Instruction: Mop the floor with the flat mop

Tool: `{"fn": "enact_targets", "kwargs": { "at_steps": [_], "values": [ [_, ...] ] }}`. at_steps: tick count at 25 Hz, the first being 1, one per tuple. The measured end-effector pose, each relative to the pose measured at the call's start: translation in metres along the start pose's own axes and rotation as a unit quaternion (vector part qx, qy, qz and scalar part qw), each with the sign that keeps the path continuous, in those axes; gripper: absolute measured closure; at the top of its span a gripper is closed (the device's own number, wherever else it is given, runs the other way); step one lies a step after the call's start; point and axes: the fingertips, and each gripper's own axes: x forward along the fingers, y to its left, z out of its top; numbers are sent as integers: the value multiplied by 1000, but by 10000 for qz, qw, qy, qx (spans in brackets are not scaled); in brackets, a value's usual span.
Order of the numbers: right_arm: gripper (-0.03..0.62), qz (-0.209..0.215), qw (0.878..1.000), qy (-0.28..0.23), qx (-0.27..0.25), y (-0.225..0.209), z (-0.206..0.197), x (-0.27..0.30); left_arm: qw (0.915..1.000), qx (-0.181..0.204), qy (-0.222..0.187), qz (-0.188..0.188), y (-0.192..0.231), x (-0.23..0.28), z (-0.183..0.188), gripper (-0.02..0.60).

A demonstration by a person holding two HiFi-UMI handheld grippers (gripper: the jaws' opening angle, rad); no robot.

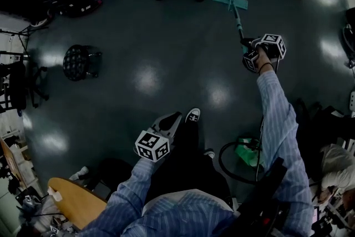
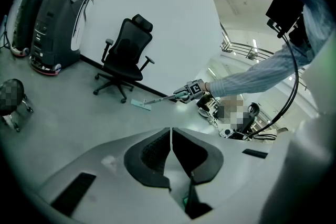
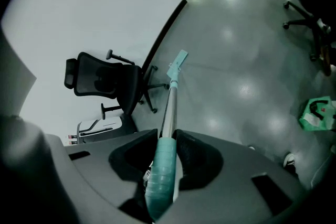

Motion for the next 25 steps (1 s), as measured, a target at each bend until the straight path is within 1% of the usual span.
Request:
{"fn": "enact_targets", "kwargs": {
  "at_steps": [5,9,12,19,22,25],
  "values": [
    [477,48,10000,55,-4,-16,-13,-19,9999,77,-92,-63,-5,-2,3,566],
    [477,88,9998,182,-13,-42,-47,-49,9996,220,-114,-162,-24,-11,5,566],
    [477,81,9996,267,-13,-73,-73,-75,9990,335,-171,-244,-43,-14,3,566],
    [477,156,9984,529,-149,-150,-151,-132,9978,494,-195,-401,-92,-32,-33,566],
    [477,57,9980,614,-103,-183,-187,-163,9976,531,-167,-422,-116,-48,-48,566],
    [477,50,9975,704,-104,-217,-221,-192,9972,591,-203,-416,-134,-62,-62,566]
  ]
}}
